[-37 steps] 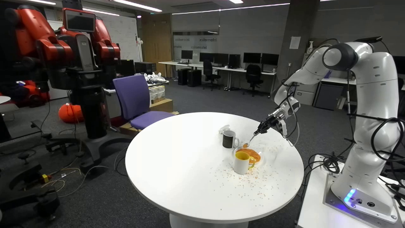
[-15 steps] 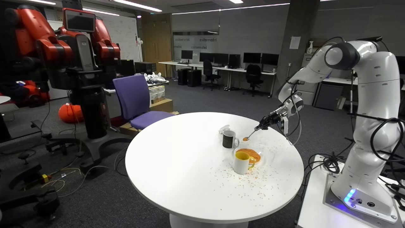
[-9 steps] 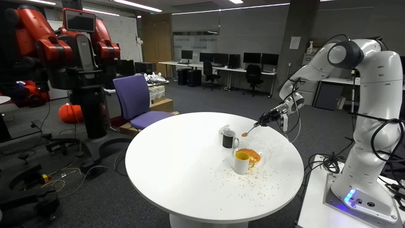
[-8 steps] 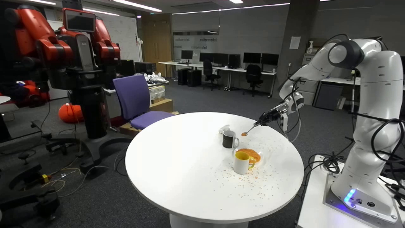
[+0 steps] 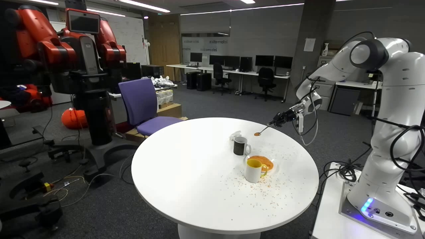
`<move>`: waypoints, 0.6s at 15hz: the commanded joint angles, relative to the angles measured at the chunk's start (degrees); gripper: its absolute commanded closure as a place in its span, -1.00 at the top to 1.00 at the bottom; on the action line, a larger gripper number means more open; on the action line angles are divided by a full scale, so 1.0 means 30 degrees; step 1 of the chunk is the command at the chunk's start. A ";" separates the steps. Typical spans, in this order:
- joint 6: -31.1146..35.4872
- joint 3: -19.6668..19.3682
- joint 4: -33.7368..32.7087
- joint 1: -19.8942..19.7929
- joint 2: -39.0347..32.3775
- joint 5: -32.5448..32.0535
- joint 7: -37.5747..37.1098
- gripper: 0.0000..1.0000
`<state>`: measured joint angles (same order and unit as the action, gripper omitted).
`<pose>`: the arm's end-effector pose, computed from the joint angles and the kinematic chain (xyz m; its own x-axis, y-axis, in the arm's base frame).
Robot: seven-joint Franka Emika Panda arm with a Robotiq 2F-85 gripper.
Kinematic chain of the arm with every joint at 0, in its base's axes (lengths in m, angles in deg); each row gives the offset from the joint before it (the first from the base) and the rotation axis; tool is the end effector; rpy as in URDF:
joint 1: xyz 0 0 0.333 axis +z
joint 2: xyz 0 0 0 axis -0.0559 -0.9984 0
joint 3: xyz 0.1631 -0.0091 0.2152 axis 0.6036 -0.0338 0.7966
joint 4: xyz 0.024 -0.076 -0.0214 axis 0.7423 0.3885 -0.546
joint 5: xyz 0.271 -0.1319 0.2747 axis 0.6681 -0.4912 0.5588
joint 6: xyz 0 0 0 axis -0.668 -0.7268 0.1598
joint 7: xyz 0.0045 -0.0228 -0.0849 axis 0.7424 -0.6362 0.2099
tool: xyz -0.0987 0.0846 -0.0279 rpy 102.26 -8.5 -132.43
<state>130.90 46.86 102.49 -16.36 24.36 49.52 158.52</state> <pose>0.4464 -0.2272 0.1811 0.8148 -0.5171 0.2622 -0.0357 -0.4962 -0.8675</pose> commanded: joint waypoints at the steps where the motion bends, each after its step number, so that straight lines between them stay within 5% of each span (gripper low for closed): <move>1: -0.1064 -0.0265 0.0357 -0.0059 0.1149 -0.0635 -0.0964 -0.99; 9: -0.1260 0.0299 0.0340 0.0686 0.1135 -0.1396 -0.1261 -0.99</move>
<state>127.99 47.13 102.51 -15.41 25.92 46.65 156.96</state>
